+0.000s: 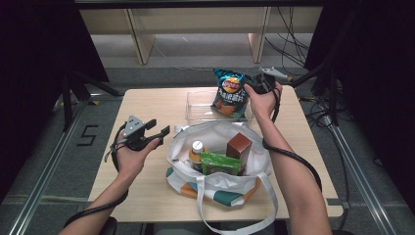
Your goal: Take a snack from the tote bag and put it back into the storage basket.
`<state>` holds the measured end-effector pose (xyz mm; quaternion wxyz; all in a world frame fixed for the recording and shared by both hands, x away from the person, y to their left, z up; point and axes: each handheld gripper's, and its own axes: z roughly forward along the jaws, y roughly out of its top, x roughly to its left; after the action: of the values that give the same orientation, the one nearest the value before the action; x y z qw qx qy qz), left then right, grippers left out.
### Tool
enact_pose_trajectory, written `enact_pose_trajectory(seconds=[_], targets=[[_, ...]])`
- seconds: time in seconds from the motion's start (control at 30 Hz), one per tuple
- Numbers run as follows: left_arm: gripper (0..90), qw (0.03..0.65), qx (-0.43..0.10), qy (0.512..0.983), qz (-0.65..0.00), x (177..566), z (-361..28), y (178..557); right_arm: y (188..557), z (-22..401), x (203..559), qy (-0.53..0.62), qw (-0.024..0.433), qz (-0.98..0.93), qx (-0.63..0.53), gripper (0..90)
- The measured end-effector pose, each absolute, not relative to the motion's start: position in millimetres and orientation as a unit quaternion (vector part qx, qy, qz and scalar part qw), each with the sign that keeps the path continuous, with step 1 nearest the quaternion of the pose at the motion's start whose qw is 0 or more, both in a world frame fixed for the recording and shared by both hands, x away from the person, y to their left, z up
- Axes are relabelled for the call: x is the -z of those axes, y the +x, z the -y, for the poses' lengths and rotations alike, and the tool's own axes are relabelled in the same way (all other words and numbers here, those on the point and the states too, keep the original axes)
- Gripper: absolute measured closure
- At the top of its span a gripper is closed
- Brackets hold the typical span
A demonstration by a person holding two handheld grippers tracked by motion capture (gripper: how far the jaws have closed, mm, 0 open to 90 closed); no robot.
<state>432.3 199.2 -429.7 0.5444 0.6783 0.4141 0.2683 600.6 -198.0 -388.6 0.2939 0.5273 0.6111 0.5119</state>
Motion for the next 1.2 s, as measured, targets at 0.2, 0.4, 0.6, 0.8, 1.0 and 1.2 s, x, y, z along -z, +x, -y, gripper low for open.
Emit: enact_pose_trajectory(seconds=[0.2,0.4,0.6,0.8,1.0,1.2], targets=[[36.6,0.545,-0.269,0.677,-0.415,429,-199,432,593,202,387,0.527,0.291,-0.614,-0.51,42.2],[36.6,0.545,-0.27,0.677,-0.414,429,-199,431,582,205,381,0.52,0.289,-0.612,-0.522,40.1],[36.6,0.545,-0.271,0.676,-0.416,429,-200,431,565,209,376,0.515,0.28,-0.618,-0.524,38.8],[36.5,0.543,-0.272,0.677,-0.416,429,-199,431,552,217,373,0.507,0.277,-0.622,-0.528,38.2],[36.4,0.544,-0.271,0.675,-0.417,429,-201,431,539,220,370,0.491,0.267,-0.637,-0.531,38.9],[36.0,0.543,-0.271,0.675,-0.419,429,-201,431,525,218,366,0.481,0.252,-0.65,-0.531,40.0]])
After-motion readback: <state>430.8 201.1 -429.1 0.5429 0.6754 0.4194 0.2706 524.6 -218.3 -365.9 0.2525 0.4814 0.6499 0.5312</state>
